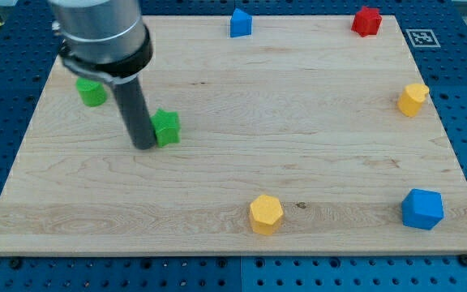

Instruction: Place the green star diagonally to the red star

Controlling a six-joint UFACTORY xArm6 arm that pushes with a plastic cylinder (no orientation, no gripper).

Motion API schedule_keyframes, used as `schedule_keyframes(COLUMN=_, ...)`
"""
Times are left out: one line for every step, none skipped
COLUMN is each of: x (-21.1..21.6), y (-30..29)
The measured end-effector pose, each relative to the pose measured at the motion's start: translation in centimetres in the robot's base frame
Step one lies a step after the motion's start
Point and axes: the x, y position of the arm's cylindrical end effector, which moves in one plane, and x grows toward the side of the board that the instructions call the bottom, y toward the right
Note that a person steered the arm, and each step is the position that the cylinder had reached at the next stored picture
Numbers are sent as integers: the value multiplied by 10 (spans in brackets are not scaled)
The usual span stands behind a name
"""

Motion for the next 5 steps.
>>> schedule_keyframes(x=-30, y=51)
schedule_keyframes(x=-73, y=106)
schedule_keyframes(x=-115, y=162)
schedule_keyframes(x=-119, y=180)
schedule_keyframes(x=-128, y=175)
